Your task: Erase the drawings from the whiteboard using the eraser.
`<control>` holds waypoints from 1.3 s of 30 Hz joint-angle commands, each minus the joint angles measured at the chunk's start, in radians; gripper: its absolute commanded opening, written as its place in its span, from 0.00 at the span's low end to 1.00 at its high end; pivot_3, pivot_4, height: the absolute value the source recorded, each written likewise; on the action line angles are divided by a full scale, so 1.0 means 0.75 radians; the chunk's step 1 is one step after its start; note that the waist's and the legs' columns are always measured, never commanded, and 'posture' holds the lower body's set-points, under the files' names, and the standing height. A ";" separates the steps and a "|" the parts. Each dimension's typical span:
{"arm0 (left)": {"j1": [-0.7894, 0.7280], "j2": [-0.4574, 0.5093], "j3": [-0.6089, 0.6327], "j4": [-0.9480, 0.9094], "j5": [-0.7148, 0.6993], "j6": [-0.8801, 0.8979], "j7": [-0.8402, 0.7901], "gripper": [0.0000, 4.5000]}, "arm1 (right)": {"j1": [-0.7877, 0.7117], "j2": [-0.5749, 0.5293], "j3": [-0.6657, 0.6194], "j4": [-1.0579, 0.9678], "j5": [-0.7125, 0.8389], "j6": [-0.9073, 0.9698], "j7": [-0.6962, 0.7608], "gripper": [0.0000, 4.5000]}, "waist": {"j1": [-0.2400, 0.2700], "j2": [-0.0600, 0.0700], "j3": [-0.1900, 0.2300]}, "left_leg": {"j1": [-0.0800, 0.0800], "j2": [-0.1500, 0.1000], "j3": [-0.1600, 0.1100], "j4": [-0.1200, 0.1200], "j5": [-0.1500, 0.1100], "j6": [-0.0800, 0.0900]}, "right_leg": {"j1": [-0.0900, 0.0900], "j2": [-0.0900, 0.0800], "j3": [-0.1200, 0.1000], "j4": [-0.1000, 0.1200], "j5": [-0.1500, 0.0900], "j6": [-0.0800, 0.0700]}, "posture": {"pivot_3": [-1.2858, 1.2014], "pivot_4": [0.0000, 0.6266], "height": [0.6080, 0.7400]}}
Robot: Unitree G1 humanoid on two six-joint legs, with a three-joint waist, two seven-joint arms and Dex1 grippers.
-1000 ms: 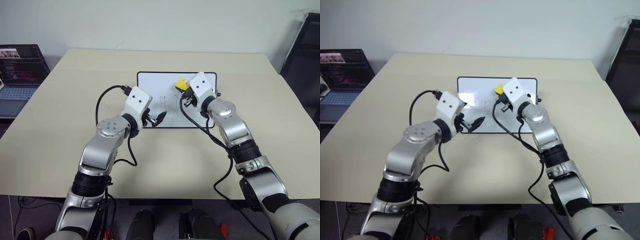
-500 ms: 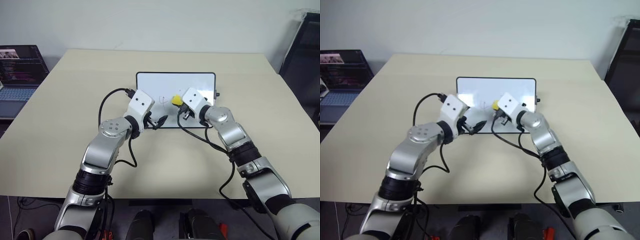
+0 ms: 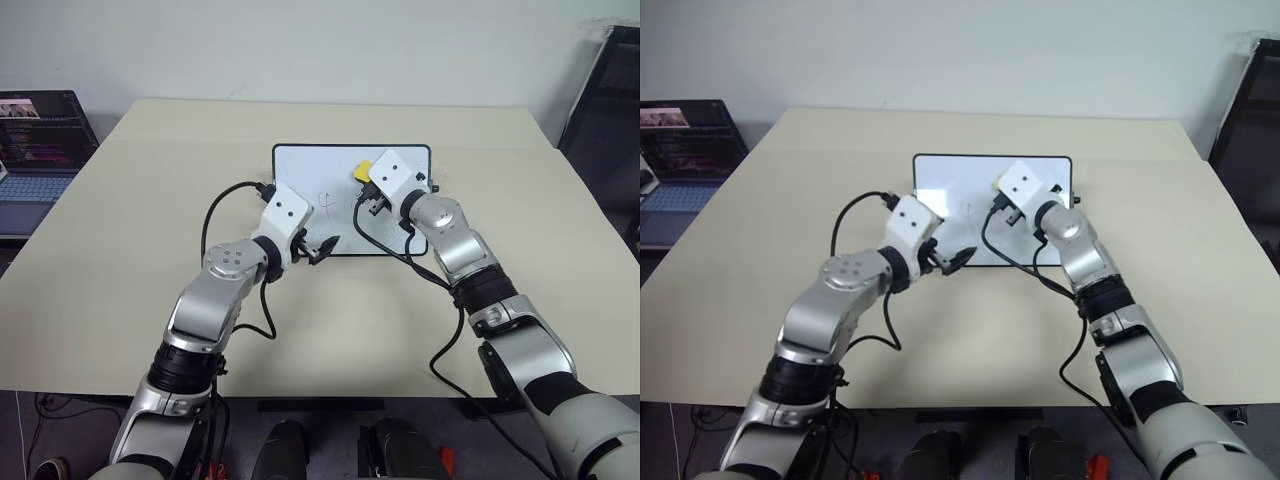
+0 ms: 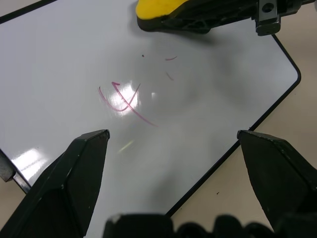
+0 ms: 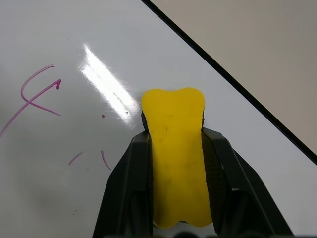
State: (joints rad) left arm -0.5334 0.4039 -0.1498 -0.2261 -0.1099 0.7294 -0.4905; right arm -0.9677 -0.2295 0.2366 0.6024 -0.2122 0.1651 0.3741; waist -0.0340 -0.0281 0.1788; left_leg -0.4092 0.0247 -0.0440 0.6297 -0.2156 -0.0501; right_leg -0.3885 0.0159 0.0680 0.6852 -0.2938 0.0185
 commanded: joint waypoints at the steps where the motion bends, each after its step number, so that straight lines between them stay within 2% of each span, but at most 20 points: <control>1: -0.001 -0.003 0.002 -0.060 0.003 -0.014 0.008 1.00 | 0.038 -0.015 0.024 -0.047 0.015 0.079 0.125 0.22 | 0.000 0.000 0.000 | 0.001 0.000 0.000 0.000 0.000 0.000 | 0.000 0.000 0.000 0.001 0.000 0.000 | 0.52 0.24 1.00; 9: -0.008 -0.012 -0.003 -0.059 0.005 -0.011 0.009 1.00 | 0.150 -0.065 0.111 -0.203 -0.031 0.153 0.315 0.22 | -0.002 0.000 0.000 | 0.007 0.000 0.001 0.000 0.000 0.000 | 0.003 0.000 0.000 0.006 0.000 0.000 | 0.52 0.24 1.00; 18: -0.006 -0.018 -0.011 -0.067 0.008 -0.008 0.010 1.00 | -0.003 -0.030 0.098 -0.051 -0.116 -0.038 0.068 0.22 | -0.019 0.000 0.000 | 0.010 0.000 0.005 0.000 0.001 0.000 | 0.004 0.001 0.002 0.008 0.000 0.001 | 0.52 0.24 1.00; 30: 0.005 -0.025 -0.024 -0.078 0.018 -0.008 0.023 1.00 | -0.093 0.053 0.122 0.071 -0.107 -0.075 0.129 0.22 | -0.031 0.000 0.000 | 0.010 0.000 0.003 -0.002 0.000 0.000 | 0.004 0.001 0.003 0.005 0.000 0.000 | 0.52 0.24 1.00; 34: 0.005 -0.025 -0.026 -0.080 0.020 -0.010 0.019 1.00 | -0.090 0.033 0.104 0.085 -0.100 -0.044 0.153 0.22 | -0.030 0.000 0.000 | 0.010 0.000 0.003 -0.002 0.000 0.000 | 0.004 0.001 0.003 0.006 0.000 0.000 | 0.52 0.24 1.00; 39: 0.004 -0.022 -0.029 -0.072 0.021 -0.019 0.011 1.00 | 0.006 -0.030 0.068 -0.049 -0.070 0.033 0.202 0.22 | -0.023 0.000 0.000 | 0.009 0.000 0.003 -0.002 0.000 0.000 | 0.004 0.000 0.003 0.005 0.000 0.000 | 0.52 0.24 1.00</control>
State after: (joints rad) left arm -0.5239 0.3878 -0.1704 -0.2399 -0.0971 0.7325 -0.4828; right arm -0.9793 -0.2281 0.3141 0.6009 -0.2725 0.1620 0.5148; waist -0.0510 -0.0282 0.1789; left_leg -0.4028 0.0245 -0.0422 0.6286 -0.2155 -0.0501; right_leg -0.3855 0.0162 0.0696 0.6887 -0.2941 0.0186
